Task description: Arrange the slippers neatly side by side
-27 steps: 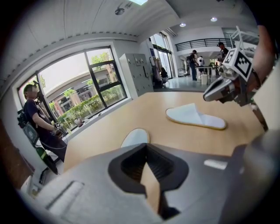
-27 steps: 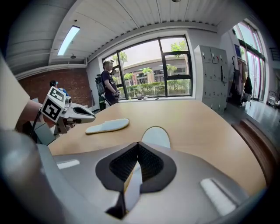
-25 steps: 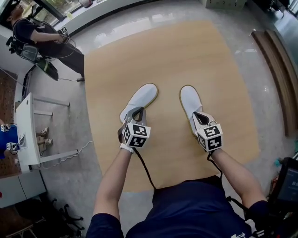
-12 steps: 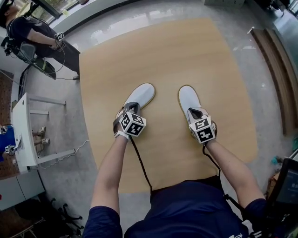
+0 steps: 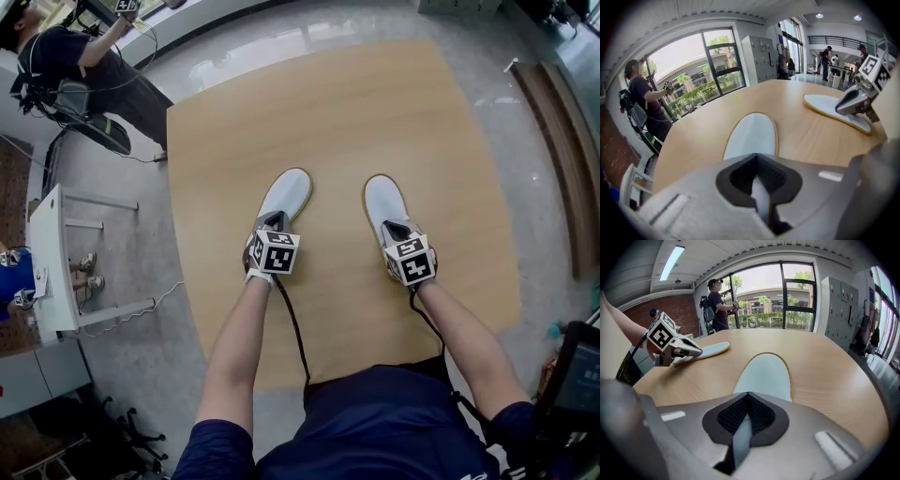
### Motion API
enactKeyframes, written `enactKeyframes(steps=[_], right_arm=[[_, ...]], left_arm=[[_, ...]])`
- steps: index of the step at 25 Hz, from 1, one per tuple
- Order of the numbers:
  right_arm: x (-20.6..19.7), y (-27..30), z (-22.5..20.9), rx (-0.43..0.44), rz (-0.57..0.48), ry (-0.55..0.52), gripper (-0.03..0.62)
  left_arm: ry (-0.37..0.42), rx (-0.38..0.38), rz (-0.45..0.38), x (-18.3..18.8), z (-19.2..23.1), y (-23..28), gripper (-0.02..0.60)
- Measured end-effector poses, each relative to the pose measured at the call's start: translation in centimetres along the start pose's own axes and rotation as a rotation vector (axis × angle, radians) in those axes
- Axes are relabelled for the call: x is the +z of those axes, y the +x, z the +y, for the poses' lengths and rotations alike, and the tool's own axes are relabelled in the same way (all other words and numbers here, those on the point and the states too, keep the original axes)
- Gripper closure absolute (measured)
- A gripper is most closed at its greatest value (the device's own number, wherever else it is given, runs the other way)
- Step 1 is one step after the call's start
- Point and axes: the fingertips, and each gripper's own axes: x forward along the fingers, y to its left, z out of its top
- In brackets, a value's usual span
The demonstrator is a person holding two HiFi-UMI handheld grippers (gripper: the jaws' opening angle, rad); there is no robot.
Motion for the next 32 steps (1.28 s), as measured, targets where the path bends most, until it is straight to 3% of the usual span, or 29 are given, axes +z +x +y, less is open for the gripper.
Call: enactKeyframes(steps=[9,13,20,32], right_arm=[[-1.1,0.1,0.3,0.027,0.015,0.008,0.588],[-1.1,-0.7,1.1,0.04,0.024,0.033,0.588],[-2.7,-1.3,2.5,0.056,0.024,0.013,0.588],[-4.3,-3.0,3.3,0.073,0.035,0.006,0.588]], left_arm=[[-0.034,0.007,0.04,-1.5,-2.1,-1.2,0.578],[-0.085,-0.007,0.07,-2.3,-3.3,-2.3,0.578],[-0.307,-0.03,0.058,-3.3,-5.2,-4.3,0.578],[-0.581,-0.067,0.073,-5.0,-11.7,-8.1,0.577]])
